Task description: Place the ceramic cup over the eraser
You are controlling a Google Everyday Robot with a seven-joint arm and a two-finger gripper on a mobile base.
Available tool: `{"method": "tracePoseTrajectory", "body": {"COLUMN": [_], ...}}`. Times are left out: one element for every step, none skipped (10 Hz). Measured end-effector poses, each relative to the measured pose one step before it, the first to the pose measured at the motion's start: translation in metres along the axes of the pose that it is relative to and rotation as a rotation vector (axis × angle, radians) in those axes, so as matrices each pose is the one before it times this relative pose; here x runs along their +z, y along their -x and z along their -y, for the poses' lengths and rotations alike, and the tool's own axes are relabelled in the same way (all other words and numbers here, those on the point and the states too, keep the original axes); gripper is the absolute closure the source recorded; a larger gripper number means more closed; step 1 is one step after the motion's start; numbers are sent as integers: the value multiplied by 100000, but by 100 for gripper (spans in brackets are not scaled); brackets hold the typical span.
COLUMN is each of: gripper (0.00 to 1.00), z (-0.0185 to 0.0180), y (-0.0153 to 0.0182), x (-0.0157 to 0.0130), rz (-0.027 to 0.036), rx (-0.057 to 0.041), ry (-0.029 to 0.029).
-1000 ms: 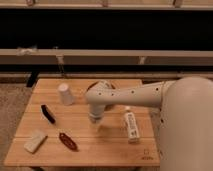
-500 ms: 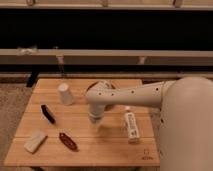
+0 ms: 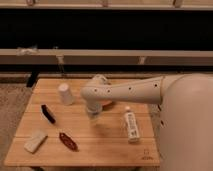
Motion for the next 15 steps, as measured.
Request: {"method": "tracePoseTrajectory", "body": {"gripper": [46, 36, 28, 20, 20, 20, 20, 20, 20, 20, 20, 20, 20, 20, 20], "z": [956, 1150, 845, 1345, 723, 806, 1308, 1658, 1399, 1322, 1992, 1380, 927, 2153, 1042], "y": [191, 386, 267, 18, -3, 92, 341, 414, 389, 327, 380, 44, 16, 801, 463], "x": [-1000, -887, -424, -349, -31, 70, 95, 125, 41, -70, -52, -1, 96, 246, 208], "rz": [-1900, -1627, -1239, -1612, -511, -391, -157, -386, -301, -230, -141, -145, 57, 861, 443], "rx": [-1855, -2094, -1684, -2239, -1274, -1469, -1893, -2196, -1885, -1558, -2270, -1458, -881, -2623, -1409], "ry": [-2013, -2079, -1241, -1280, -386, -207, -409, -342, -299, -516, -769, -218, 23, -391, -43]}}
